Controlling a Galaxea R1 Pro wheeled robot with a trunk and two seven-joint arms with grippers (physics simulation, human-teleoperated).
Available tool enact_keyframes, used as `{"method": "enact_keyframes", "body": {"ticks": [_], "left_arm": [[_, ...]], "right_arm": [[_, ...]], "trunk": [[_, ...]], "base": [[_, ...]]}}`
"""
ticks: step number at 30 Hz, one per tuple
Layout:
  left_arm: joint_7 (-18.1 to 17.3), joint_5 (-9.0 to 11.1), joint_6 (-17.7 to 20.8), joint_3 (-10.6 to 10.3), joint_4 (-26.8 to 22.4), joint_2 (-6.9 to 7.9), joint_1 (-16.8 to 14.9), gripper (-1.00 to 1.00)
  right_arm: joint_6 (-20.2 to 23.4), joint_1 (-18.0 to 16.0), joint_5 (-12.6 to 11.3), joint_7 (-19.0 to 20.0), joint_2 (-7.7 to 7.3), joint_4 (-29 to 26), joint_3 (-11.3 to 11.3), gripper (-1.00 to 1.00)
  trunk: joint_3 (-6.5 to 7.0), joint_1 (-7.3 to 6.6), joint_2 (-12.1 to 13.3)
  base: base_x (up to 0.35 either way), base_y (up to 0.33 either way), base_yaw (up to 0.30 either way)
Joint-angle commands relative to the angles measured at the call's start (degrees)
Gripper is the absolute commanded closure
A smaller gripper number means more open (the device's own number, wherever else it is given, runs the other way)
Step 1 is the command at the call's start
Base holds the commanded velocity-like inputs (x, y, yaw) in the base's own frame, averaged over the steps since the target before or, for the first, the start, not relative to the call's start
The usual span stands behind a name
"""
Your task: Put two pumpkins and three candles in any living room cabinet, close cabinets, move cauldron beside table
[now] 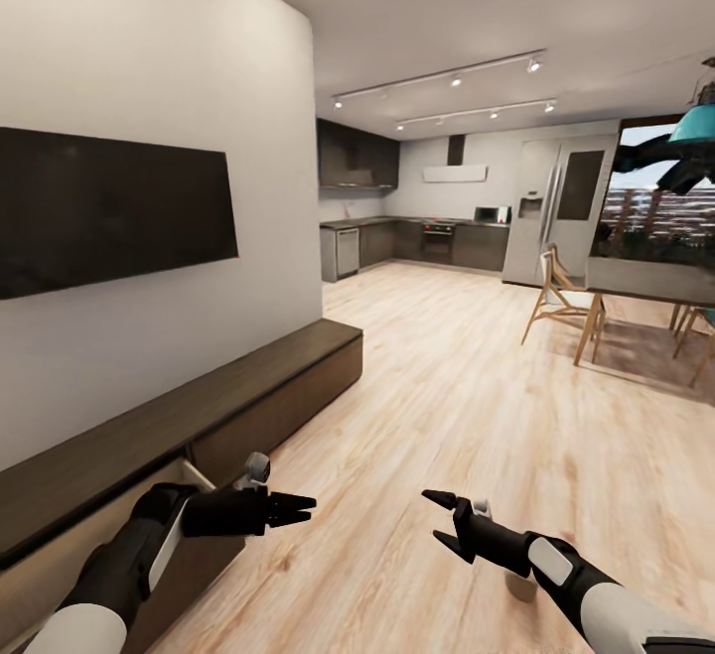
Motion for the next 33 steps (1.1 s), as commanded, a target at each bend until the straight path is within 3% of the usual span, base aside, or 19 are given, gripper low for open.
{"method": "enact_keyframes", "body": {"ticks": [1, 33], "left_arm": [[-0.15, 0.06, 0.6, 0.0, -0.03, 0.02, -0.01, -1.0], [-0.33, 0.06, 0.51, 0.17, -0.01, 0.47, -0.01, -1.0]], "right_arm": [[0.28, -0.04, -0.22, 0.03, -0.01, 0.01, 0.05, -1.0], [0.0, -0.03, -0.27, 0.03, -0.78, 0.01, 0.05, -1.0]], "trunk": [[-0.01, 0.0, -0.03], [1.65, 0.0, -0.03]], "base": [[0.0, 0.0, -0.25], [0.0, 0.0, -0.25]]}}
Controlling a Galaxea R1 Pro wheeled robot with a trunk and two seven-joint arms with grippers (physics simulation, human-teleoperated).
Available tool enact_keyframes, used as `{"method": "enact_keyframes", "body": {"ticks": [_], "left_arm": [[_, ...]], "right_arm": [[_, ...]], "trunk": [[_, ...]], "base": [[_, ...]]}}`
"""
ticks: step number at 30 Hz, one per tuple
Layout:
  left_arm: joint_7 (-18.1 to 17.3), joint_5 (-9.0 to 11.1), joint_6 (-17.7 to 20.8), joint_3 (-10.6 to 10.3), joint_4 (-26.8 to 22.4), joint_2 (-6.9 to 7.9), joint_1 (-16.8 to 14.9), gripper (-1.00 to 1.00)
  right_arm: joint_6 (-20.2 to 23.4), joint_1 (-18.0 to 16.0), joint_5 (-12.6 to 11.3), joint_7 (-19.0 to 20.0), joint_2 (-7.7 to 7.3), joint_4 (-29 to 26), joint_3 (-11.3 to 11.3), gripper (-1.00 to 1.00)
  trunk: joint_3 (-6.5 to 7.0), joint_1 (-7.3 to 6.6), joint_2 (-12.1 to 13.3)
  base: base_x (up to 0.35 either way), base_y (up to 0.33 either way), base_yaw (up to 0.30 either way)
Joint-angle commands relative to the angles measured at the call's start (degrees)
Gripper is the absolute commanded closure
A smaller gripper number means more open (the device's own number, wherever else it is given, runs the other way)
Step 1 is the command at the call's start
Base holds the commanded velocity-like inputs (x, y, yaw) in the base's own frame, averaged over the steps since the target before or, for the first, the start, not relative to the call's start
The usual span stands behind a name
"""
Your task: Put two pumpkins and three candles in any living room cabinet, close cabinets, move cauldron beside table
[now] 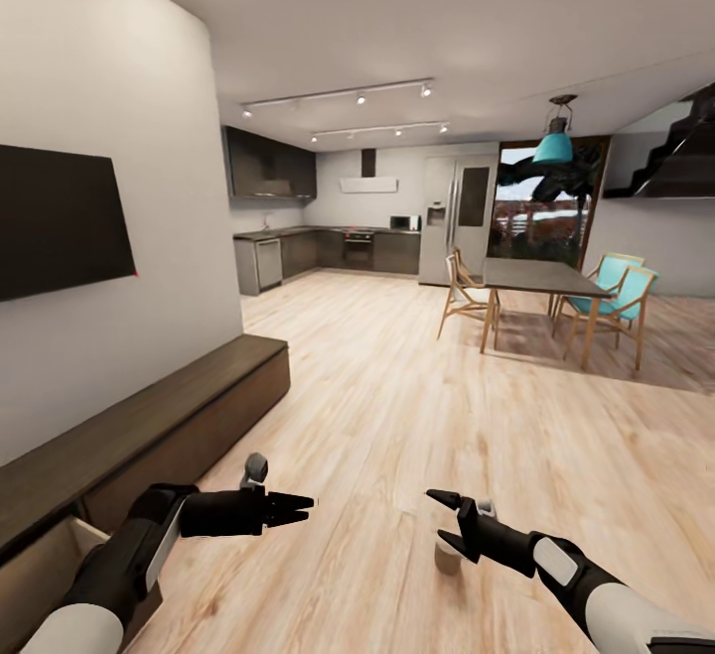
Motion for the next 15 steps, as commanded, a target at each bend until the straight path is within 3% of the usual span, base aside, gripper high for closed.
{"method": "enact_keyframes", "body": {"ticks": [1, 15], "left_arm": [[-0.16, 0.06, 0.6, 0.0, -0.04, 0.02, -0.02, -1.0], [-0.2, 0.1, 0.6, 0.01, -0.04, 0.01, -0.02, -1.0]], "right_arm": [[0.34, -0.04, -0.24, 0.03, -0.01, 0.01, 0.04, -1.0], [0.25, -0.03, -0.47, 0.03, -0.02, 1.56, -0.04, -1.0]], "trunk": [[-0.01, 0.0, -0.03], [0.72, 0.0, -0.03]], "base": [[0.0, 0.0, -0.248], [0.0, 0.0, -0.248]]}}
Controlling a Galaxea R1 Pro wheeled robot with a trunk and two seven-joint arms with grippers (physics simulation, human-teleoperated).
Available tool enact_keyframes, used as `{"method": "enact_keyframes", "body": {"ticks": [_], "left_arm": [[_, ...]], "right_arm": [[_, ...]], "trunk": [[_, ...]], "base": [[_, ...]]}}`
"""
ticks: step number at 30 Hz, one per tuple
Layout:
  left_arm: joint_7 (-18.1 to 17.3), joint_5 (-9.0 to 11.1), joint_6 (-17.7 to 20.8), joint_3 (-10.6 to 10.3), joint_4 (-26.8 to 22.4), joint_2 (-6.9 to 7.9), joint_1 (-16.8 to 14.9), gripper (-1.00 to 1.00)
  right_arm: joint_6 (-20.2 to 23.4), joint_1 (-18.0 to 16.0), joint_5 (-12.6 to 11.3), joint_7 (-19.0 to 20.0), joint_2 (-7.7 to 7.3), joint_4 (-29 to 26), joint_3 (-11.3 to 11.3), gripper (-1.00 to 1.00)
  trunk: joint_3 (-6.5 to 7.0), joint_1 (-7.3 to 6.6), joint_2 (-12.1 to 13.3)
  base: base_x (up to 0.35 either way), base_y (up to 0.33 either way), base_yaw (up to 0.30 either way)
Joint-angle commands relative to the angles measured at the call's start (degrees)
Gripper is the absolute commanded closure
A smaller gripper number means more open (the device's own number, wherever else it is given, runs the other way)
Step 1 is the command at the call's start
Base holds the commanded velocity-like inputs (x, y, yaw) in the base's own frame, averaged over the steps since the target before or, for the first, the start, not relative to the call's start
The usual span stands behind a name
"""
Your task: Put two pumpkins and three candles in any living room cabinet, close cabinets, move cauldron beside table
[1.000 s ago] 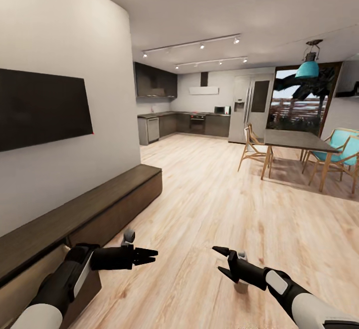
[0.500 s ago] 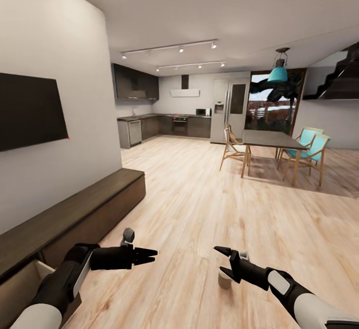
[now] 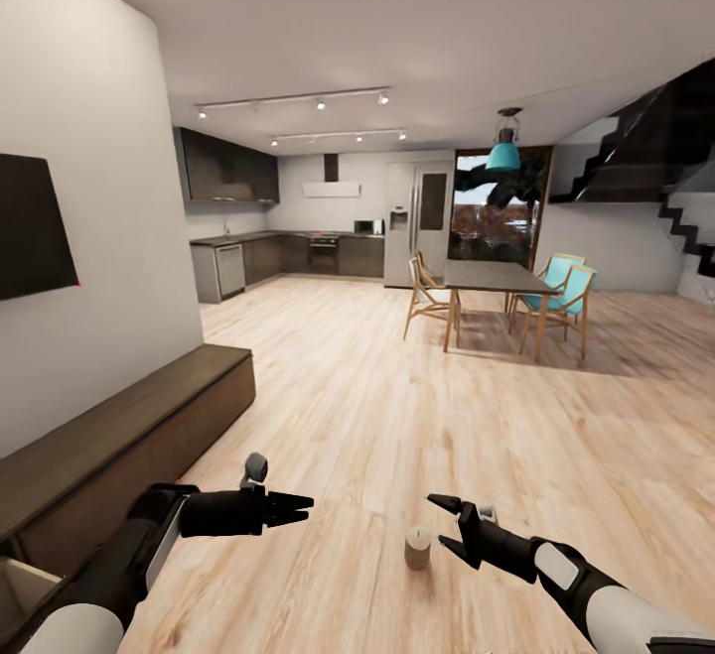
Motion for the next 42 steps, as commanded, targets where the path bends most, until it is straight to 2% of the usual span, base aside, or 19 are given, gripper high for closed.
{"method": "enact_keyframes", "body": {"ticks": [1, 24, 42], "left_arm": [[-0.17, 0.07, 0.6, 0.0, -0.04, 0.02, -0.02, -1.0], [-0.05, 0.08, 0.59, -0.12, -0.04, -0.06, -0.02, -1.0], [0.0, 0.04, 0.55, -0.08, -0.04, -0.06, -0.02, -1.0]], "right_arm": [[0.32, -0.05, -0.23, 0.03, 0.0, 0.03, 0.04, -1.0], [-0.01, -0.05, -0.34, 0.24, -0.09, 0.57, 0.04, -1.0], [-0.01, -0.06, -0.35, 0.54, -0.18, 0.52, 0.04, -1.0]], "trunk": [[-0.01, 0.0, -0.03], [0.48, 0.0, -0.03], [0.48, 0.0, -0.03]], "base": [[0.0, 0.0, -0.248], [0.0, 0.0, -0.258], [0.04, 0.0, -0.023]]}}
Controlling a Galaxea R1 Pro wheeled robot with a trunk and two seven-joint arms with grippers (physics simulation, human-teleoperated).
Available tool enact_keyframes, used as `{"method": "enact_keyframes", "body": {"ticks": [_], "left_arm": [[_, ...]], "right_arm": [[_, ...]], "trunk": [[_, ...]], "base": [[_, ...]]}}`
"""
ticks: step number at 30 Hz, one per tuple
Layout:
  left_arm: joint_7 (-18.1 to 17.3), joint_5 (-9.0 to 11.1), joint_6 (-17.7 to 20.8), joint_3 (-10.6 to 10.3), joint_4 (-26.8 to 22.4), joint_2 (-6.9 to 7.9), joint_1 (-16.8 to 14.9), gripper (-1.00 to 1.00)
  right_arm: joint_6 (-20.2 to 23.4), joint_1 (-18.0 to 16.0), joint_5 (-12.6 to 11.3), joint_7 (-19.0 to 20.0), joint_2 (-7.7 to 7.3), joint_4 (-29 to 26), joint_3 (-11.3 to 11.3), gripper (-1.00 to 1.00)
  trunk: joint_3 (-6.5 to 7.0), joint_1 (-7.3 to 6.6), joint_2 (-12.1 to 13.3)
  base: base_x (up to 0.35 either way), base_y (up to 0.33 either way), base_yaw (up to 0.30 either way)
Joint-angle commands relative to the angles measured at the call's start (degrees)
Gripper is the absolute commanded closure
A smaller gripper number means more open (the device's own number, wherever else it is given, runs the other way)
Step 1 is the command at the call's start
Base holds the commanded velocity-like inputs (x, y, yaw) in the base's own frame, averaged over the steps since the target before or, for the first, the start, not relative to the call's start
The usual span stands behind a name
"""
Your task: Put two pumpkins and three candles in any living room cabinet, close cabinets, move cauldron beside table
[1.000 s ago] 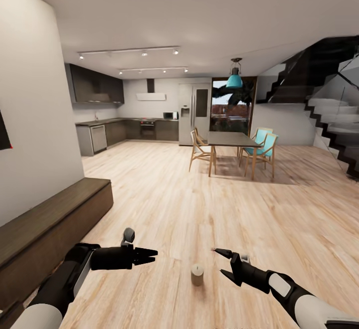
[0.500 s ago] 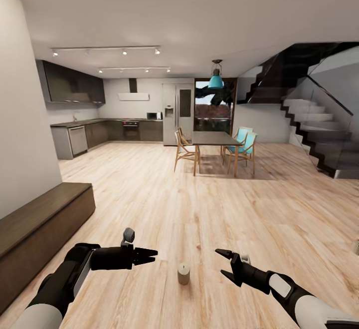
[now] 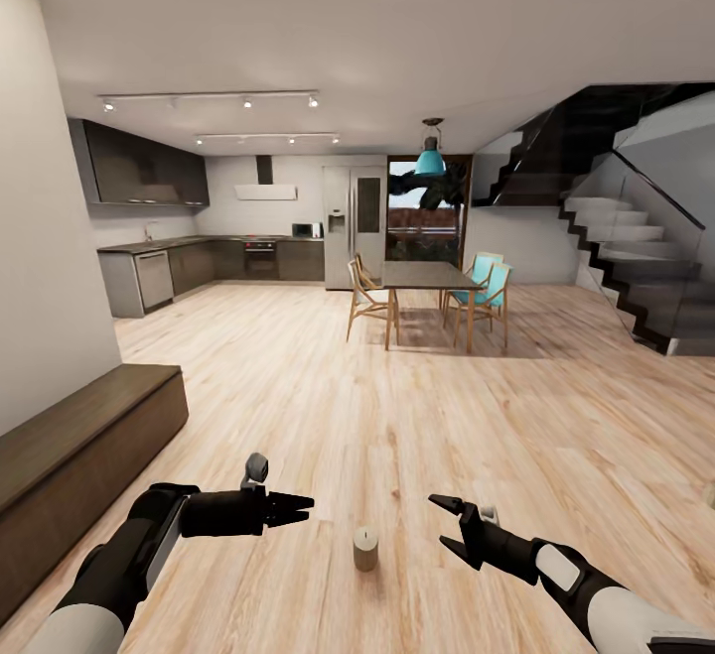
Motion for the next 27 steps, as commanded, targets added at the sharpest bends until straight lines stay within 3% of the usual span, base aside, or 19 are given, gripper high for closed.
{"method": "enact_keyframes", "body": {"ticks": [1, 13, 20, 25, 27], "left_arm": [[-0.13, 0.05, 0.59, -0.03, -0.01, 0.01, -0.03, -1.0], [0.24, 0.04, 0.57, -0.09, -0.01, 0.01, -0.03, -1.0], [0.33, 0.03, 0.54, -0.08, -0.01, 0.01, -0.03, -1.0], [0.35, 0.04, 0.49, 0.09, 0.07, 0.06, -0.03, -1.0], [0.65, 0.04, 0.44, 0.22, 0.13, 0.1, -0.03, -1.0]], "right_arm": [[0.35, -0.03, -0.21, 0.06, -0.02, -0.01, 0.04, -1.0], [0.48, -0.03, -0.16, -0.56, -0.05, -0.04, 0.02, -1.0], [0.5, -0.02, -1.02, -0.66, -1.08, -0.03, 0.04, -1.0], [-3.24, -0.03, -0.99, -2.23, -1.03, -0.05, 0.12, -1.0], [-4.25, -0.03, -0.94, -5.01, -1.0, -0.23, 0.27, -1.0]], "trunk": [[-0.07, 0.02, -0.03], [-0.07, 0.02, -0.03], [-0.07, 0.02, -0.03], [-0.07, 0.02, -0.03], [-0.07, 0.02, -0.03]], "base": [[0.28, 0.0, 0.0], [0.224, 0.0, 0.0], [0.085, 0.0, 0.0], [0.017, 0.0, 0.0], [0.004, 0.0, 0.0]]}}
